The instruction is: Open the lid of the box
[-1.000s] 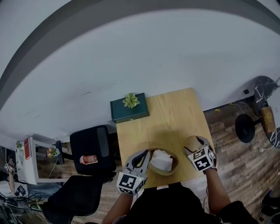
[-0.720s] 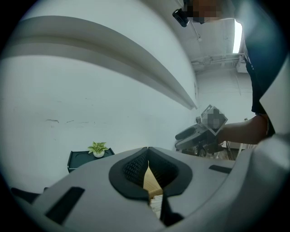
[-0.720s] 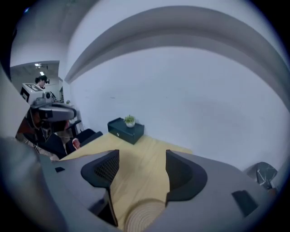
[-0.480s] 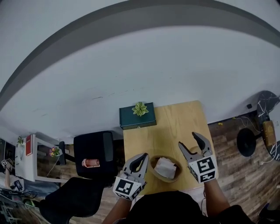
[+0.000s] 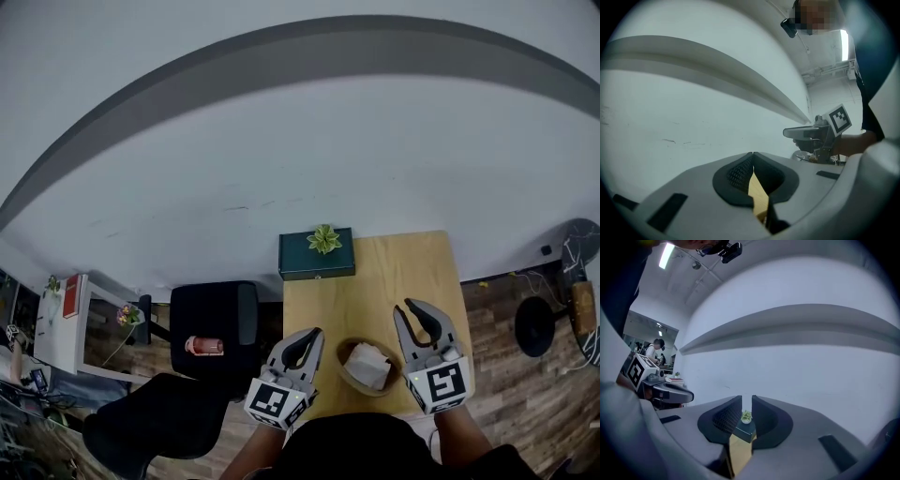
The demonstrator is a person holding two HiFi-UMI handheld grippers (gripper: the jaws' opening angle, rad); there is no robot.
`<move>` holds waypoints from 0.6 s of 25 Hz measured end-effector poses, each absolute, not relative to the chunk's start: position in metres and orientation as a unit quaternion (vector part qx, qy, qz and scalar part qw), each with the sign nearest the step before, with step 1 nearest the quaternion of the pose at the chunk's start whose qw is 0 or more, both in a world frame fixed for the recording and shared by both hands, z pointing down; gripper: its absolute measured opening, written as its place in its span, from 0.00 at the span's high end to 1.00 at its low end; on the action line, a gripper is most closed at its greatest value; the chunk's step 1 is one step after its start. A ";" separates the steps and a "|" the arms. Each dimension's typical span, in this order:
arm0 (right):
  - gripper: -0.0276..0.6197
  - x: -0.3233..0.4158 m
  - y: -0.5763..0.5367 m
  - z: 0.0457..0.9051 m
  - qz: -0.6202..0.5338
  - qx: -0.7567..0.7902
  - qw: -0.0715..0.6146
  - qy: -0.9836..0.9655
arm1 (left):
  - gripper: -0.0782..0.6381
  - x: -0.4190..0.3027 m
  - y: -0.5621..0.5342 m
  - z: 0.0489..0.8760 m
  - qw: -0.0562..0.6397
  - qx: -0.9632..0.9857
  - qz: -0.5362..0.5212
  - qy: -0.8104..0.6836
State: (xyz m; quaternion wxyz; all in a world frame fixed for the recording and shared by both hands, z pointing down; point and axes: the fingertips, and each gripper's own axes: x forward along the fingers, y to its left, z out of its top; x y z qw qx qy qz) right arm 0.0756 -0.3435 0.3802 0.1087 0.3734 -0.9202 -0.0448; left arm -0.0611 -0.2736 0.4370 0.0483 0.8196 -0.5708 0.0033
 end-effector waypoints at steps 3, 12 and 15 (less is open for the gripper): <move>0.93 0.074 -0.341 0.378 -0.038 0.380 0.111 -0.917 | 0.86 -0.064 -0.270 0.438 0.047 0.821 0.003 -0.569; 0.93 0.056 -0.324 0.356 -0.101 0.362 0.068 -0.924 | 0.86 -0.072 -0.264 0.433 0.035 0.822 0.003 -0.568; 0.93 0.051 -0.320 0.355 -0.098 0.358 0.066 -0.926 | 0.86 -0.076 -0.262 0.429 0.038 0.817 -0.005 -0.576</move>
